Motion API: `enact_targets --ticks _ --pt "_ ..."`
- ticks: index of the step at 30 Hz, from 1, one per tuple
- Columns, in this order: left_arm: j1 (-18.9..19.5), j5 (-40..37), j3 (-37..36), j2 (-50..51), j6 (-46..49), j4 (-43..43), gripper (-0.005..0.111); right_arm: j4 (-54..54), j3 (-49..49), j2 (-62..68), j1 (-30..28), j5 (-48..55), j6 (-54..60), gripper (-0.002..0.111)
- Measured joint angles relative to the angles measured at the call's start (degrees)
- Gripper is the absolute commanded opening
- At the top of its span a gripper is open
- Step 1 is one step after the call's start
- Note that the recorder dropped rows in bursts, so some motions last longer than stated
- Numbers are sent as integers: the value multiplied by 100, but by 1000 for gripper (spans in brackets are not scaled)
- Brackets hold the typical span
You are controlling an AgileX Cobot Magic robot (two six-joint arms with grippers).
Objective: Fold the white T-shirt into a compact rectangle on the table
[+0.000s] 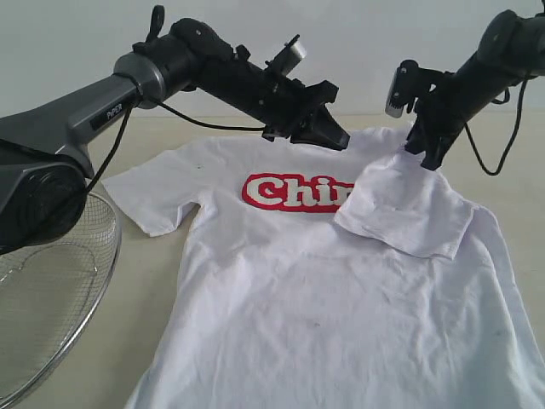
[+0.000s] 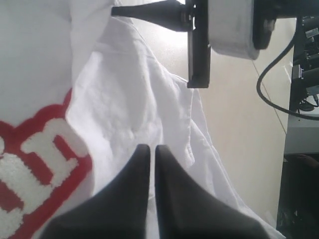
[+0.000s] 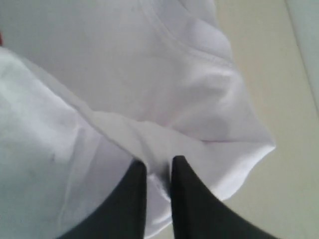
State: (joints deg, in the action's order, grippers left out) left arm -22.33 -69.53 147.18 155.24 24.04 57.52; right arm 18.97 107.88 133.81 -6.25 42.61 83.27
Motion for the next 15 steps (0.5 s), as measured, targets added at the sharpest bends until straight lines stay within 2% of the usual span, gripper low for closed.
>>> enact_targets --ticks 4,9,15 --pt "0 0 0 0 0 0 5 62 0 -13 56 -134 -195 0" --pt "0 0 0 0 0 0 5 -708 0 -13 56 -443 -925 0" --pt "0 0 0 0 0 0 5 -973 0 -13 56 -579 -1170 0"
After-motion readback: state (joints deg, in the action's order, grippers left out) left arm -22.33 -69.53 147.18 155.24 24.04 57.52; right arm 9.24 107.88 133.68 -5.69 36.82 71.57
